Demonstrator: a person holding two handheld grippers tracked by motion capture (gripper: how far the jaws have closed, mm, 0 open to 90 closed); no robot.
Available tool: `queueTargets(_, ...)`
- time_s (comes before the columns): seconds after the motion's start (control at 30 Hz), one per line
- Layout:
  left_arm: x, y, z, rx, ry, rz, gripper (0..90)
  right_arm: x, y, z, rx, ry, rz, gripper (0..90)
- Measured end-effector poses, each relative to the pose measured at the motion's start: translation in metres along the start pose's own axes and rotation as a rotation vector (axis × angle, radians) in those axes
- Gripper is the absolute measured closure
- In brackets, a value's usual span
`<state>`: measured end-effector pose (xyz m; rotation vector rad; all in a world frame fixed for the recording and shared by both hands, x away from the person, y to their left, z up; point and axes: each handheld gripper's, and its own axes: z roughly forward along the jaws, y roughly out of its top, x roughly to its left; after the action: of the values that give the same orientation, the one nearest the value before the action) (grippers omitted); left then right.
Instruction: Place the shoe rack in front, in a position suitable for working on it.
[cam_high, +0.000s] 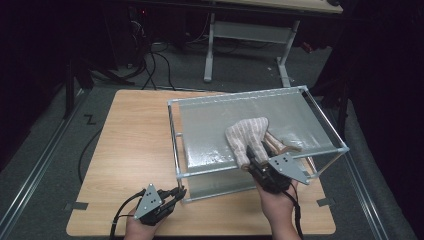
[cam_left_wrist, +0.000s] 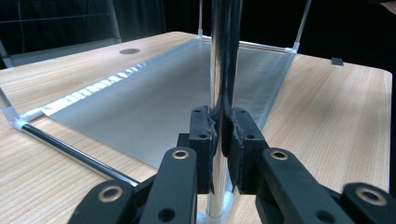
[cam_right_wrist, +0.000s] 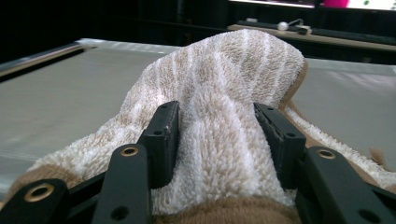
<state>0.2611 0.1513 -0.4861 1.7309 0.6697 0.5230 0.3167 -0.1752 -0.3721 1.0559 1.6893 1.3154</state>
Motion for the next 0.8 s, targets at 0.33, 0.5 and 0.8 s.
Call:
queueTargets(0.33, 0.0, 0.0, 0.0, 0.0, 0.0, 0.002, 81.1, 0.049, 0.006, 0.012, 0.001, 0.132, -0.018, 53.0)
queueTargets(0.5, 0.0, 0.0, 0.0, 0.001, 0.0, 0.003, 81.1, 0.073, 0.009, 0.014, 0.005, 0.193, -0.028, 53.0)
queueTargets(0.8, 0.0, 0.0, 0.0, 0.002, -0.002, 0.002, 81.0, 0.107, 0.014, 0.015, -0.001, 0.292, -0.041, 48.7)
